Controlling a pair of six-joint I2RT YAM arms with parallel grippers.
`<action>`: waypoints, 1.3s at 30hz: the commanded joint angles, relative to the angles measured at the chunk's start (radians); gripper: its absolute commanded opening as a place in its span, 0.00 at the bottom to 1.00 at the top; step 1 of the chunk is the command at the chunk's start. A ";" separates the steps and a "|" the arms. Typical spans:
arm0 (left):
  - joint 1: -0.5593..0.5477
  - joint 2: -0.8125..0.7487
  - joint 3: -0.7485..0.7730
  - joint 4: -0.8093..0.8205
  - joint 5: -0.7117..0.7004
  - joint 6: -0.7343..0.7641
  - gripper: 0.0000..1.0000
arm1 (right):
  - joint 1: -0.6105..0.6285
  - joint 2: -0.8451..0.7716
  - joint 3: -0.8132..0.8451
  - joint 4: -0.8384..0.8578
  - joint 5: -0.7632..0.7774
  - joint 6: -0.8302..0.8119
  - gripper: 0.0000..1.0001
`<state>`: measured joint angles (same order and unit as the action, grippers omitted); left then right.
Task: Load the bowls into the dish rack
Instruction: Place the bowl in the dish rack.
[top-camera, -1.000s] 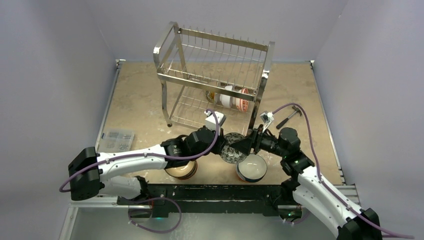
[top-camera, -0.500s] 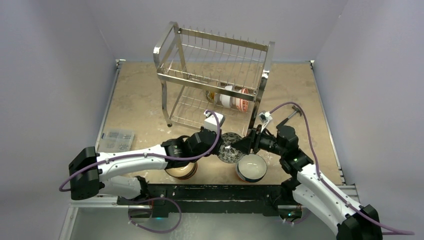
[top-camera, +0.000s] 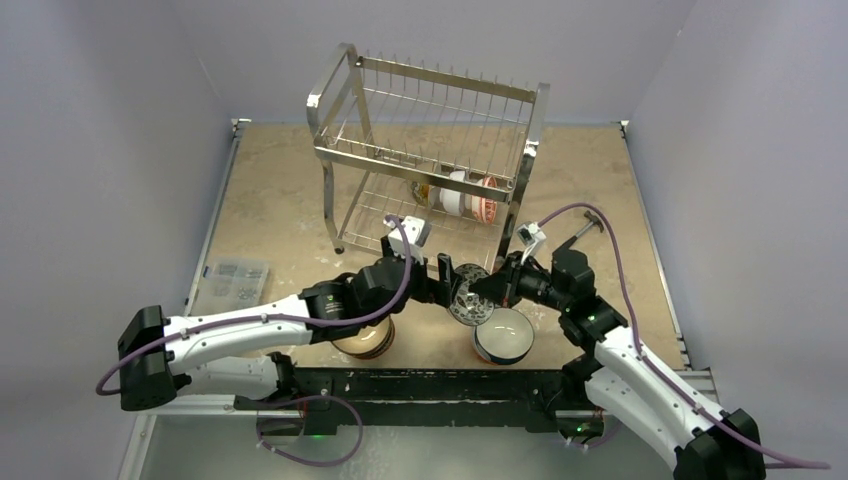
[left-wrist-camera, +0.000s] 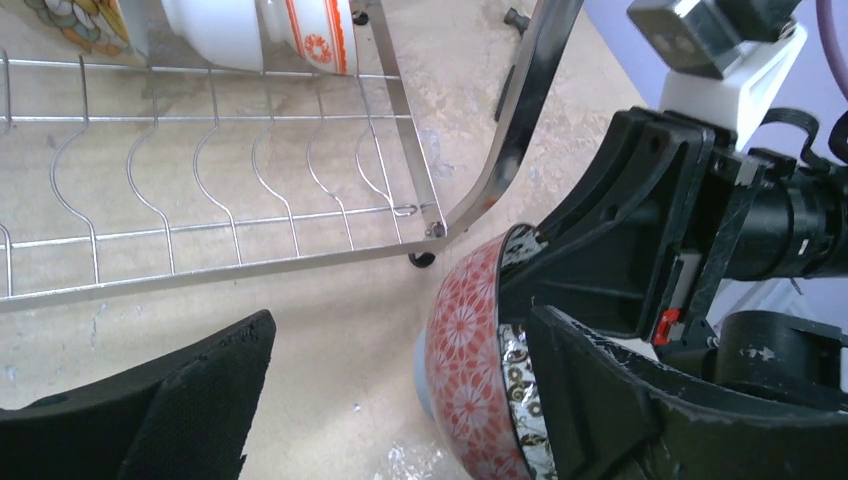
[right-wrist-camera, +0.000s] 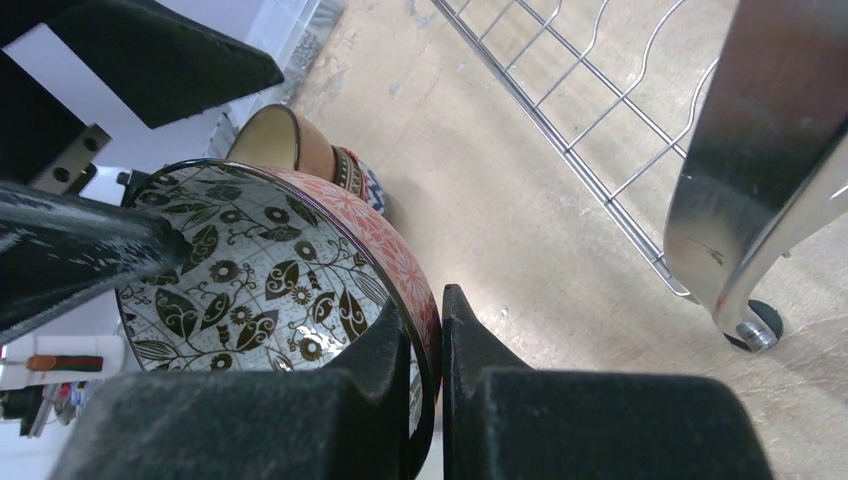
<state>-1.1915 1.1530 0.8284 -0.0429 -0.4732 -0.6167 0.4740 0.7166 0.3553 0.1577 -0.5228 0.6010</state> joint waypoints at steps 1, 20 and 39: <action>0.002 -0.047 -0.049 0.028 0.003 -0.004 0.98 | -0.002 -0.025 0.059 0.042 -0.015 -0.005 0.00; 0.293 -0.154 -0.205 0.278 0.555 -0.217 0.99 | -0.002 0.011 0.070 0.108 -0.026 -0.011 0.00; 0.637 -0.048 -0.311 0.576 0.978 -0.448 0.99 | -0.003 0.224 0.253 0.071 -0.068 -0.051 0.00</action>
<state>-0.6014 1.0645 0.5552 0.3347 0.3428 -0.9684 0.4744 0.9268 0.5285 0.1833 -0.5732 0.5507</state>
